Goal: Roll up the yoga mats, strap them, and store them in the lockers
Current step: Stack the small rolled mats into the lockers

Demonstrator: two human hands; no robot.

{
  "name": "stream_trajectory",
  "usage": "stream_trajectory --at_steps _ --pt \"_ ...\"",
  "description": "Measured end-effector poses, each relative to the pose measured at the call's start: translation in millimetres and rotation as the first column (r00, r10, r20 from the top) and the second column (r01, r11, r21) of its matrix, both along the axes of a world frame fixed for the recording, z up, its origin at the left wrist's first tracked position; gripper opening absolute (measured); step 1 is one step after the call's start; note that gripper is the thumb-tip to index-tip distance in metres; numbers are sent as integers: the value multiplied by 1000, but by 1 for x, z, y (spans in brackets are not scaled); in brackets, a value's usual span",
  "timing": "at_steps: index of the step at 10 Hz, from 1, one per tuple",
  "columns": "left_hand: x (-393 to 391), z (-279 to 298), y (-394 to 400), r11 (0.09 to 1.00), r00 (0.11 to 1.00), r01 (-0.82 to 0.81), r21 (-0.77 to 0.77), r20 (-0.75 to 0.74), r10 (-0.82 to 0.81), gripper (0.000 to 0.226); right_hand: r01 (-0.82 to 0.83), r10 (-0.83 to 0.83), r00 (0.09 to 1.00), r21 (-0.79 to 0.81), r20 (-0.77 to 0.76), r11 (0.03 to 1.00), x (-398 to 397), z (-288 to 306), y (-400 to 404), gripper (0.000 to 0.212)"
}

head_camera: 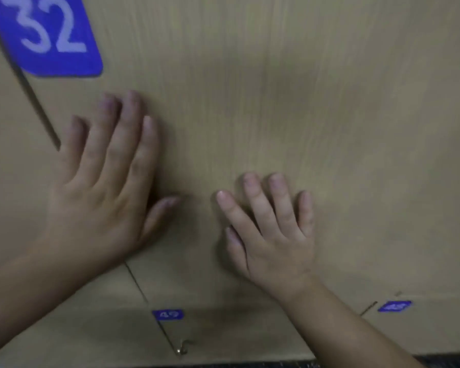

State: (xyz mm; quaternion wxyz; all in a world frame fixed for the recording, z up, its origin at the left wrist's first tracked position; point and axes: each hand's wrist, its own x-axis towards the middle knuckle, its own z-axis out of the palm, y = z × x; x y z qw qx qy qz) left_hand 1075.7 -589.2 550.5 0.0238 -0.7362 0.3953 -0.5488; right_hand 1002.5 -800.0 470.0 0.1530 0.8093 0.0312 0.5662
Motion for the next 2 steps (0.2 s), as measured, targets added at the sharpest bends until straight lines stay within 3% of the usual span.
stream_trajectory --at_steps 1,2 --pt "-3 -1 0 1000 998 25 -3 -65 -25 74 -70 87 982 108 -167 992 -23 13 5 67" --pt "-17 18 5 996 989 72 -54 -129 -78 69 -188 251 925 231 -287 955 -53 47 8 51"
